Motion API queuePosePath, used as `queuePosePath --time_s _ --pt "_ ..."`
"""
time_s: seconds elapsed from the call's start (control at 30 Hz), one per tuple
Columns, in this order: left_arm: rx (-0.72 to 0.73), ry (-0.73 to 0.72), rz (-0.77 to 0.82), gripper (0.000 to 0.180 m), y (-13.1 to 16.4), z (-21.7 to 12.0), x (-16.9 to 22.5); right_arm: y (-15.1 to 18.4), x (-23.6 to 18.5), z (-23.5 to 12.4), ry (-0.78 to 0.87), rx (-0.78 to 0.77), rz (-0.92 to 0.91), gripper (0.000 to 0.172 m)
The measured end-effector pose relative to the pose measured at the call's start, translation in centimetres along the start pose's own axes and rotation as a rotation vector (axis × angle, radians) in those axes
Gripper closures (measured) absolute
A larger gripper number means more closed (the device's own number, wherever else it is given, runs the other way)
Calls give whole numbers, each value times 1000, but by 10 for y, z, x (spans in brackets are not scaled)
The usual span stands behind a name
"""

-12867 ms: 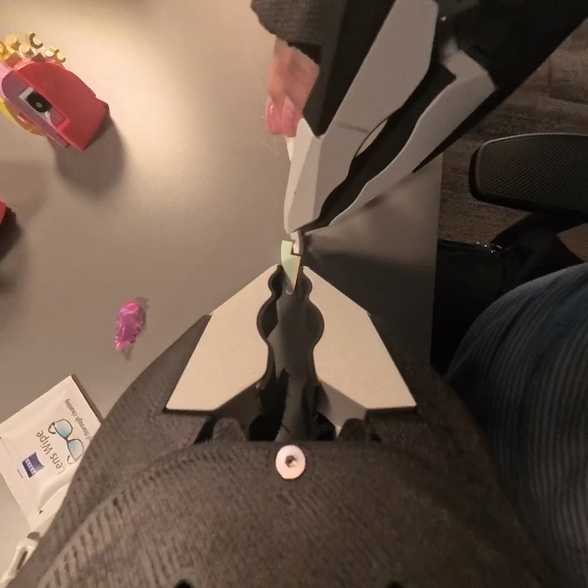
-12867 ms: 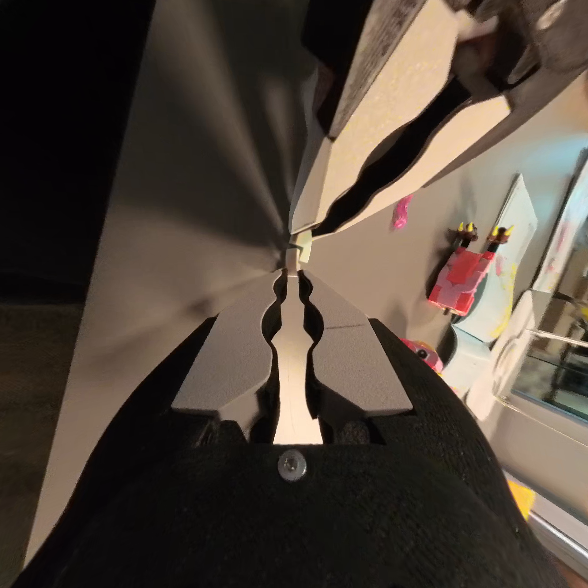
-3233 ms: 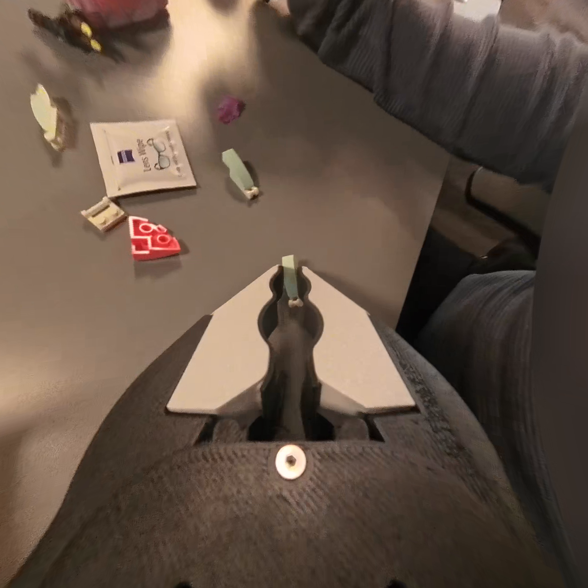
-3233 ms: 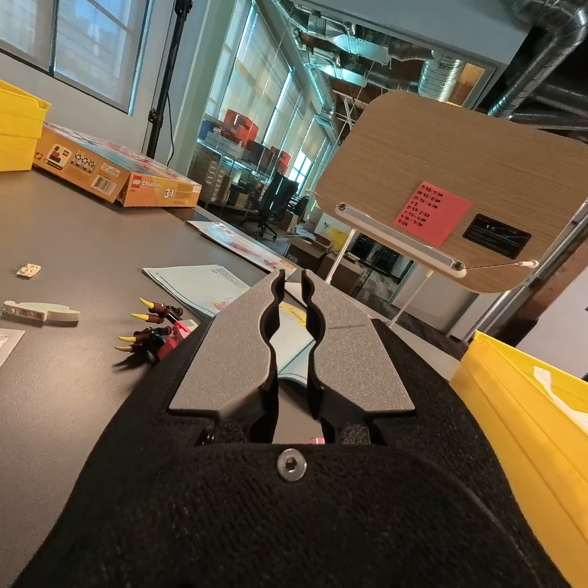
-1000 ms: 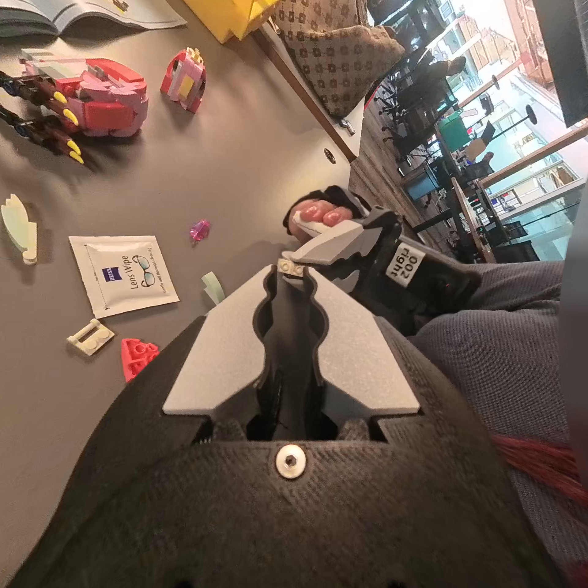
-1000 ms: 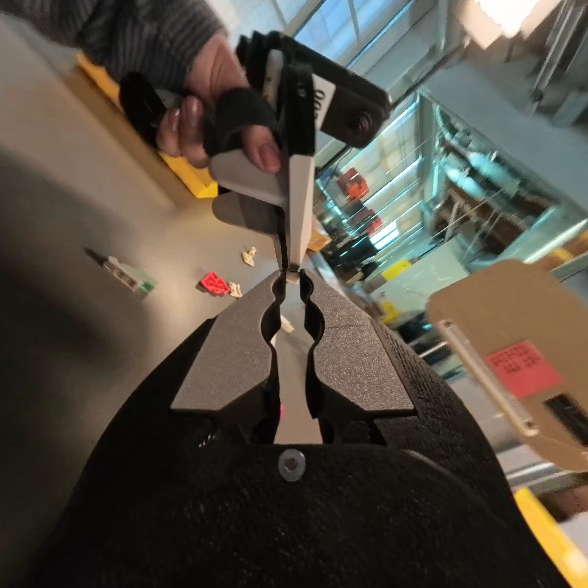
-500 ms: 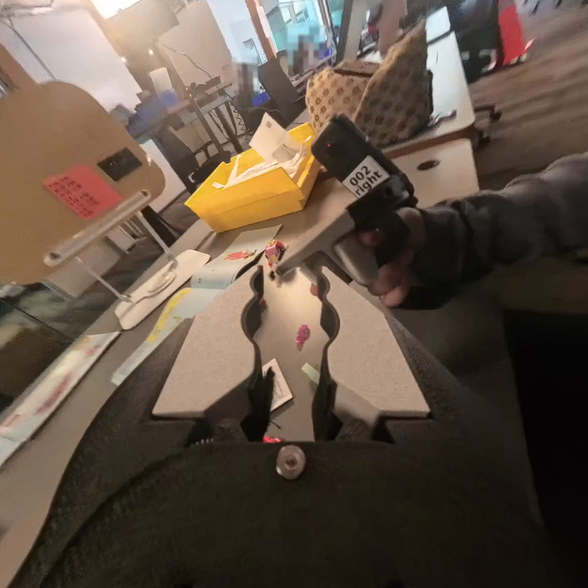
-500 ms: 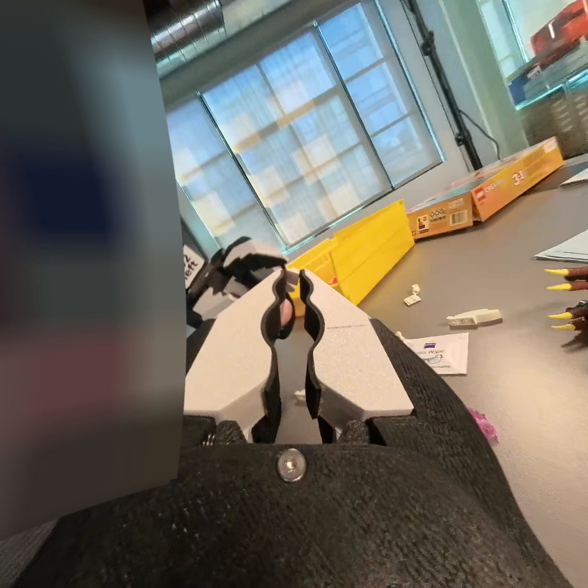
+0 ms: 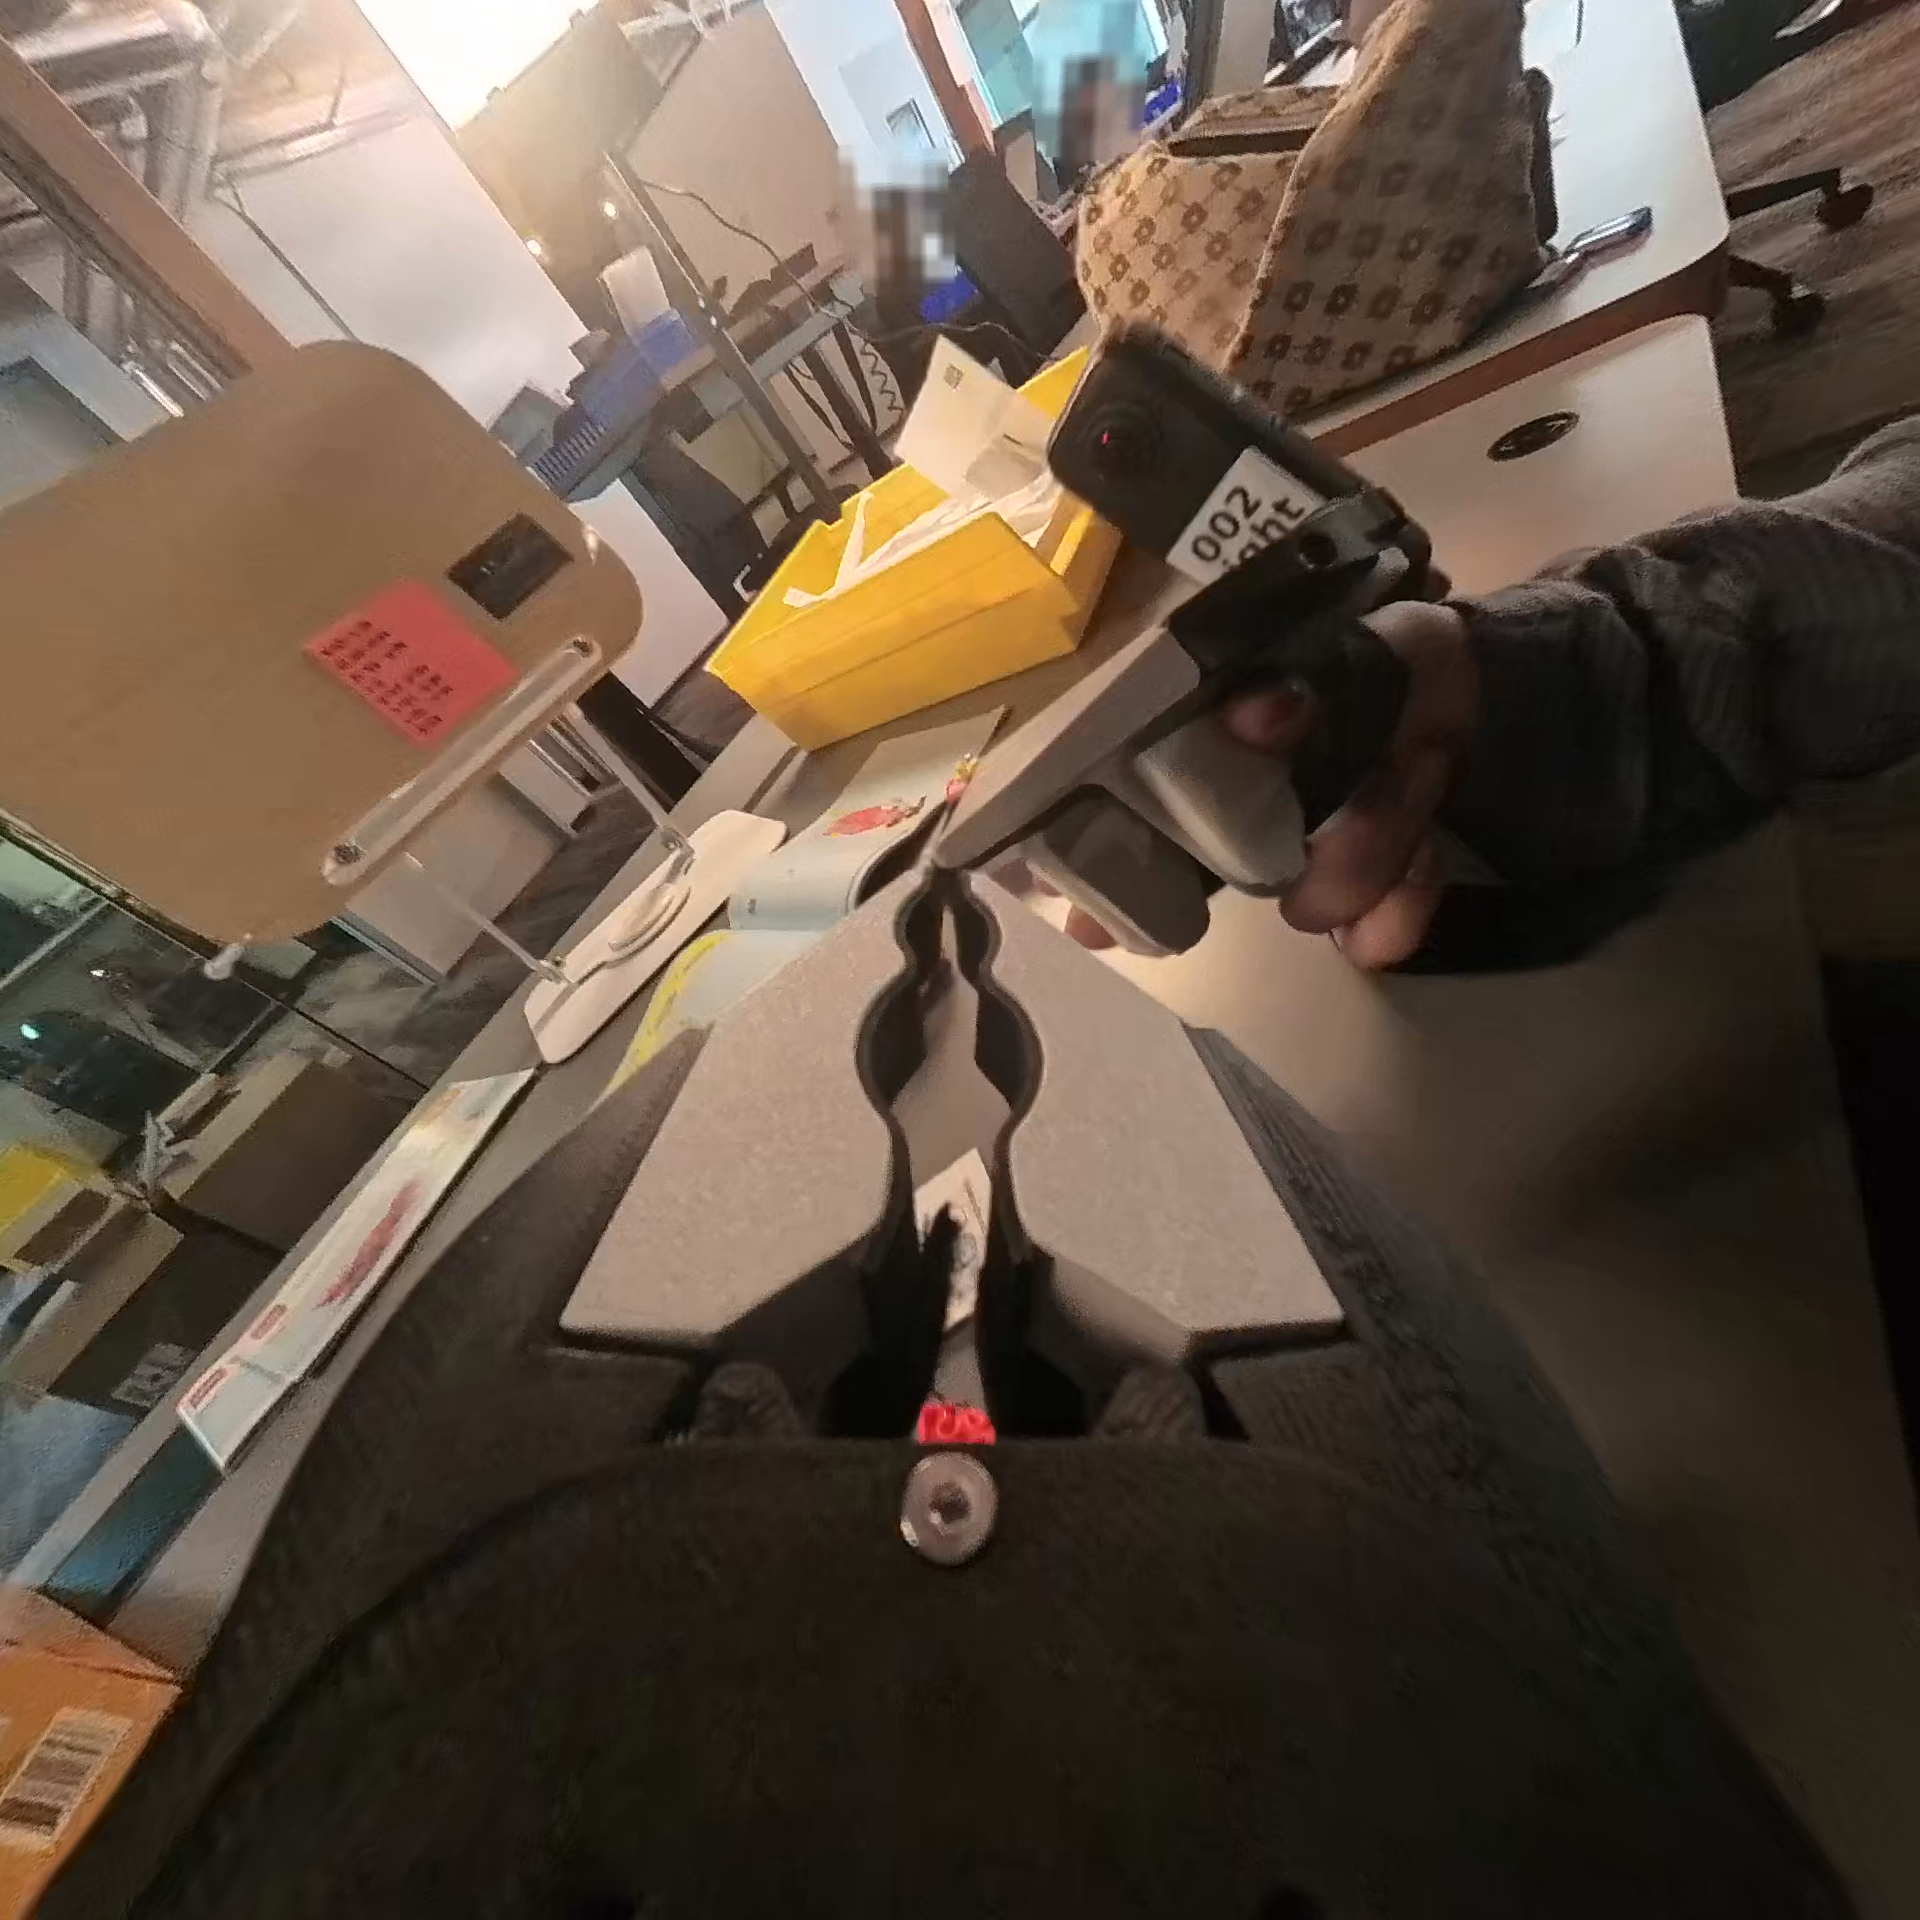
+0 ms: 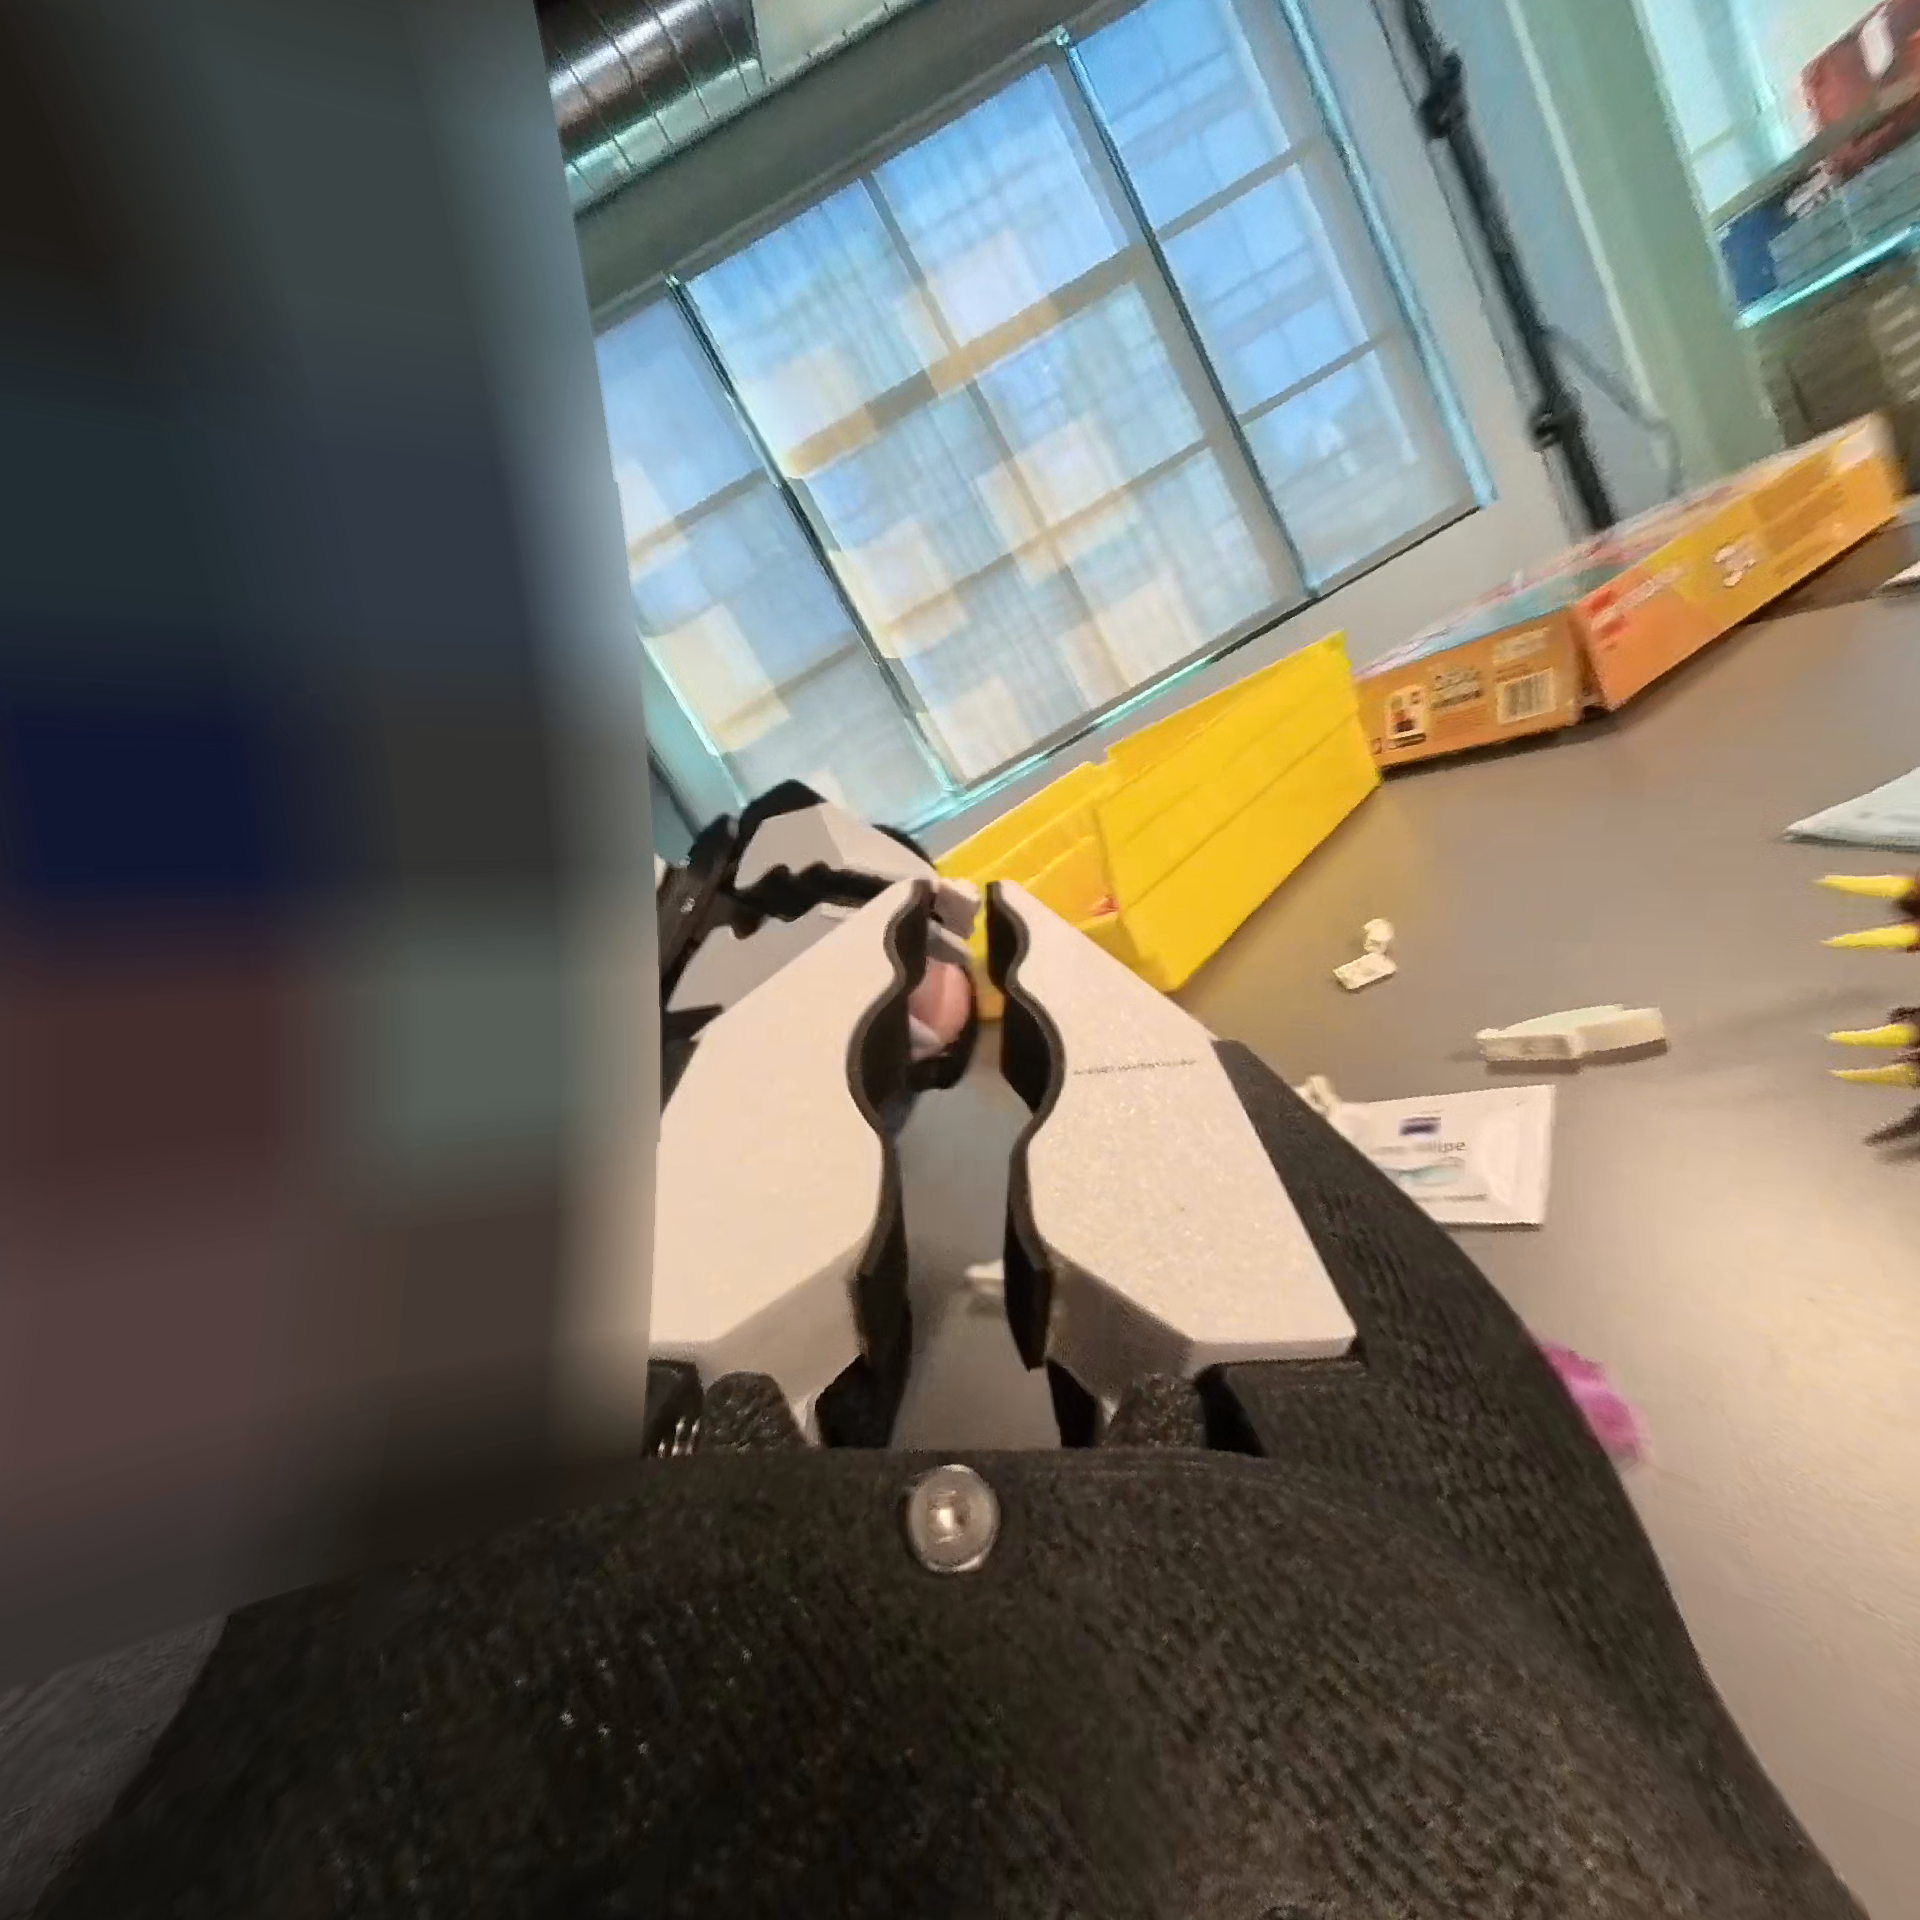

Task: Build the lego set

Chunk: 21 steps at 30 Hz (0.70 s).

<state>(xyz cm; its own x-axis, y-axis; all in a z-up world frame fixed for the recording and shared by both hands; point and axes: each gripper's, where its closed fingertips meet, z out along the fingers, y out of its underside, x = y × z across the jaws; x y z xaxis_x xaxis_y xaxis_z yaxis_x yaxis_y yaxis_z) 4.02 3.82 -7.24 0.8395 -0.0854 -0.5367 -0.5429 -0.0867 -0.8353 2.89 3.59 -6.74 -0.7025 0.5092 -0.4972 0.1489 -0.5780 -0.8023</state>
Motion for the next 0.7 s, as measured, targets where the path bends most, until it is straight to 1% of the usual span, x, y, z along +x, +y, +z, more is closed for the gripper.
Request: queuePosePath --time_s 0.03,0.1,0.17,0.27,0.37,0.5,0.53,0.63,0.7 --pt "-18 8 -8 180 4 -2 -1 0 2 0 28 -8 -51 156" --pt "-70 42 -42 180 15 -8 -3 5 7 -2 94 -75 -173 152" --pt "-96 108 -77 180 23 -16 1 17 12 -4 157 -202 -324 152" --pt "-146 177 -75 180 34 -24 10 33 7 -3 165 -366 -502 153" --pt "-160 228 -77 180 36 -29 20 40 -5 0 99 -450 -560 153" --pt "-147 253 -94 180 34 -32 28 50 -6 -2 86 -573 -660 153" --pt "-141 252 -98 180 33 -32 29 52 -7 -2 80 -585 -679 155" --pt "-110 270 -122 180 28 -35 34 55 -13 -2 54 -594 -703 172" --pt "-82 289 -151 180 24 -37 36 57 -16 -4 41 -598 -700 172"
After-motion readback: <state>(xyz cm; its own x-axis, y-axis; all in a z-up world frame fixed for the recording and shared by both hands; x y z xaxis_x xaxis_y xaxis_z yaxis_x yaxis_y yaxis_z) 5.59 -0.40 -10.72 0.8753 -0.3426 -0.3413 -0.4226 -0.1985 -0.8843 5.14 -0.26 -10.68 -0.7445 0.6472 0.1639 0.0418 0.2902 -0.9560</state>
